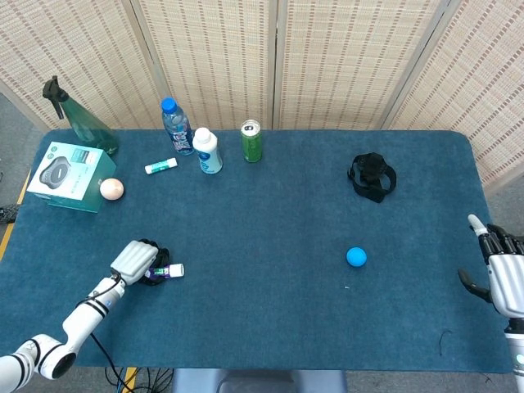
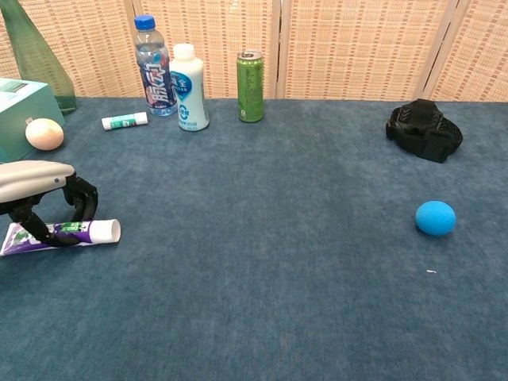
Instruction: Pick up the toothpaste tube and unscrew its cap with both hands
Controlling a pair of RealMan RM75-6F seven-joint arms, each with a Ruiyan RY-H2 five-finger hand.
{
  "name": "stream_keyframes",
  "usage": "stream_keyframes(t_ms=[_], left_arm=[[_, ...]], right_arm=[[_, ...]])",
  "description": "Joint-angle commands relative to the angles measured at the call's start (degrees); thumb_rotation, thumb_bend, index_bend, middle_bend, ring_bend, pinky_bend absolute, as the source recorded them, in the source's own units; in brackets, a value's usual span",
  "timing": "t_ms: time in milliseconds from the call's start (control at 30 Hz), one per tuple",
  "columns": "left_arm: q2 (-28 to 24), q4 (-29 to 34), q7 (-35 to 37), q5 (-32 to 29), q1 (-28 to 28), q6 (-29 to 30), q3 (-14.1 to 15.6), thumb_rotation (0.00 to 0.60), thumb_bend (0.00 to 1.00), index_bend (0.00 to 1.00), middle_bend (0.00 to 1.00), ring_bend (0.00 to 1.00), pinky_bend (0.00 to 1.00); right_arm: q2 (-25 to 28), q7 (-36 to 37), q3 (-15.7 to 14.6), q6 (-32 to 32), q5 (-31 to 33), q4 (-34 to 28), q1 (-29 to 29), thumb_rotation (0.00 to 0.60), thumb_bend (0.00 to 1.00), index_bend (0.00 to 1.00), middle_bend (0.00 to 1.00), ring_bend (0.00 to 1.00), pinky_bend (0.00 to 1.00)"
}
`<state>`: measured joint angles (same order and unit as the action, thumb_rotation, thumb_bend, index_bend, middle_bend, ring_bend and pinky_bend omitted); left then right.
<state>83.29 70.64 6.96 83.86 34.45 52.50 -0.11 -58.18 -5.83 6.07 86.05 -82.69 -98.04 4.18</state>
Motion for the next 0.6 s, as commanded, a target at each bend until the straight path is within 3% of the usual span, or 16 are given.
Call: stream_keyframes(t_ms=[33, 167, 600], left_arm=[[-0.5, 0.1, 1.3, 0.0, 0.3, -0.2, -0.2, 0.600, 0.29, 0.54, 0.62, 0.39, 0.31], [-1.9, 1.6, 5.0, -0.1, 0.7, -0.5, -0.8, 0.600, 0.29, 0.55, 0.63, 0.39, 0.32], [-13.0, 13.2, 29.1, 4.3, 4.8, -2.9, -2.4, 0.600, 0.29, 0.55, 0.63, 0.39, 0.33]], right_arm=[[0.1, -0.1, 0.1, -0.1, -0.3, -0.1, 0.2, 0.600, 0.19, 0.06, 0.25, 0.14, 0.22], [0.3, -0.3, 0.3, -0.5, -0.8, -0.4, 0.8, 0.600, 0.19, 0.06, 0.25, 0.14, 0.22], [2.9, 1.3, 1.3, -5.9, -6.5, -4.3, 6.9, 0.600, 0.19, 0.06, 0.25, 0.14, 0.22]])
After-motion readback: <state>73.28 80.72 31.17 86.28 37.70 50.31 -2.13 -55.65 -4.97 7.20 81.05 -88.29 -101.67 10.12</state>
